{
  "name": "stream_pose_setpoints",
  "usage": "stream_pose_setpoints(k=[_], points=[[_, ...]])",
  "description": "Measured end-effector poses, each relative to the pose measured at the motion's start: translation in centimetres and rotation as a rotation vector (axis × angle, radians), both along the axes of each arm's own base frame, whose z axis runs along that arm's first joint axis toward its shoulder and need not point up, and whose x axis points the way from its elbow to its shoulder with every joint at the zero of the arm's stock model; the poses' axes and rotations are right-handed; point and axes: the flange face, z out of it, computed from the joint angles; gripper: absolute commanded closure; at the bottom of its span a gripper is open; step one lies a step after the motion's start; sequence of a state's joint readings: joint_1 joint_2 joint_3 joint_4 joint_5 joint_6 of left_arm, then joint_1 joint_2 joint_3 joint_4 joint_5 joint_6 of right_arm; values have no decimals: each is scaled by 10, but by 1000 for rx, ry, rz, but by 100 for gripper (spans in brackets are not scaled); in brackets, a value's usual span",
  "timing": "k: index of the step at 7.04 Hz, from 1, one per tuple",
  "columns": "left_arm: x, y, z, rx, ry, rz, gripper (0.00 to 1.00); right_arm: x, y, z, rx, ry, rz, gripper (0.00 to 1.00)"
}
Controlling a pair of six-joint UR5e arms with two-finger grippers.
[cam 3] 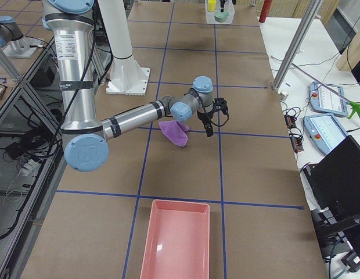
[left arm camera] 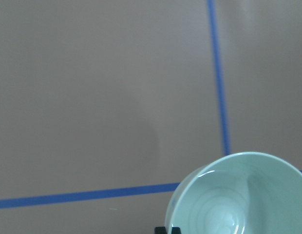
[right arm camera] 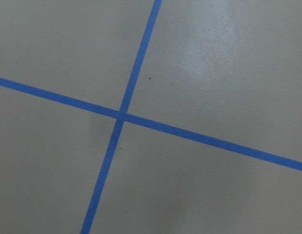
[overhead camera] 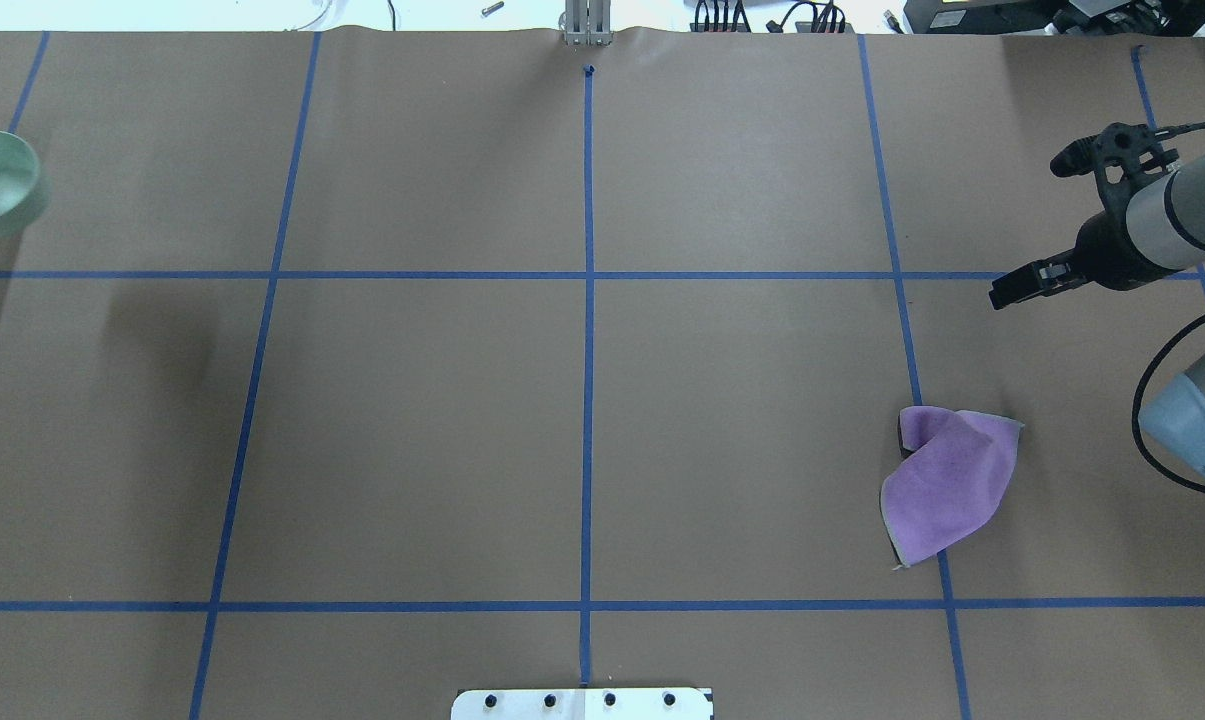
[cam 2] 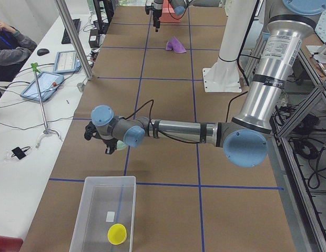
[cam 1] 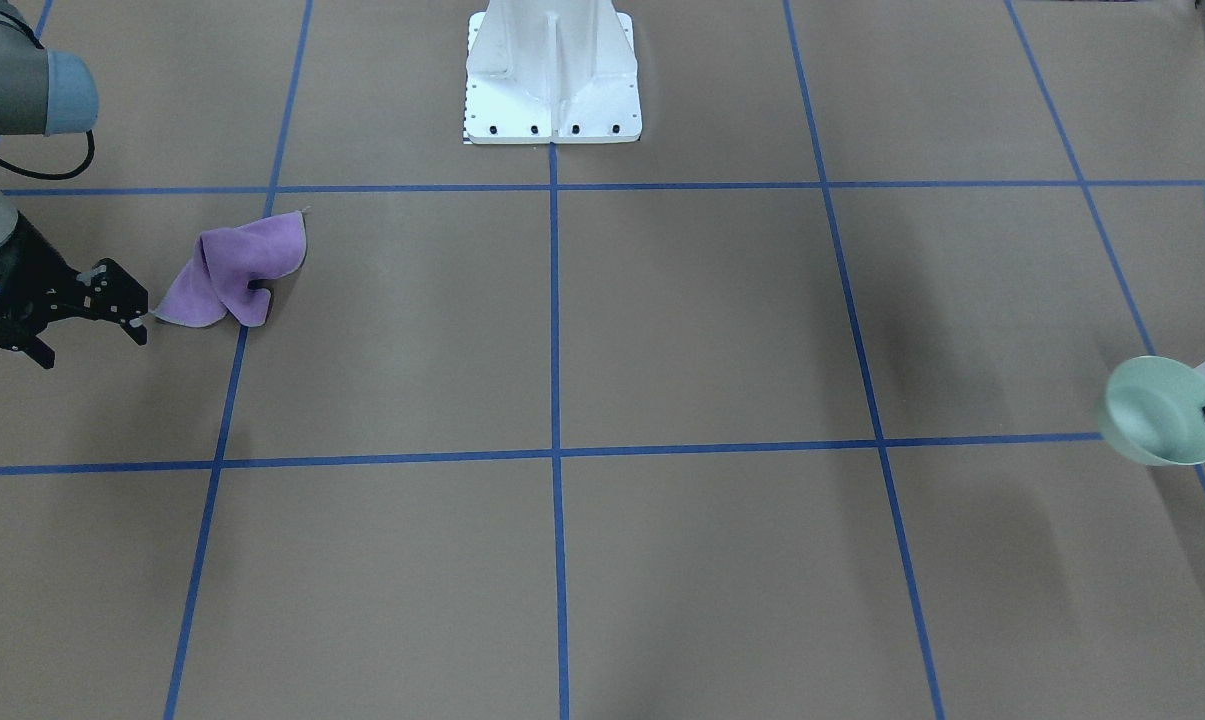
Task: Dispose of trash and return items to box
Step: 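Carry the green bowl with the left gripper into the clear bin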
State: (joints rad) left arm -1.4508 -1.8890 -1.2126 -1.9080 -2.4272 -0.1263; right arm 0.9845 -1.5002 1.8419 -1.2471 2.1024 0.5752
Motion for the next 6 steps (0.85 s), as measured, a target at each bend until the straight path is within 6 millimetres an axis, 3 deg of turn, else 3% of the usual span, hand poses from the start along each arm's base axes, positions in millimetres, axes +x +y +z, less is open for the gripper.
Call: stream_pose_setpoints(k=[1, 2, 5, 6], points=[[-38, -15, 38, 2, -23, 27, 100, -1, 0, 0, 1, 3, 0, 0], [-59, -21, 68, -8, -39, 46, 100, -2, 0, 1, 4, 7, 2, 0], [-86, -9, 137, -54, -96, 41, 100, -2, 0, 1, 6, 11, 4, 0], [-96, -2, 152, -65, -99, 28, 100, -2, 0, 1, 6, 11, 4, 0]])
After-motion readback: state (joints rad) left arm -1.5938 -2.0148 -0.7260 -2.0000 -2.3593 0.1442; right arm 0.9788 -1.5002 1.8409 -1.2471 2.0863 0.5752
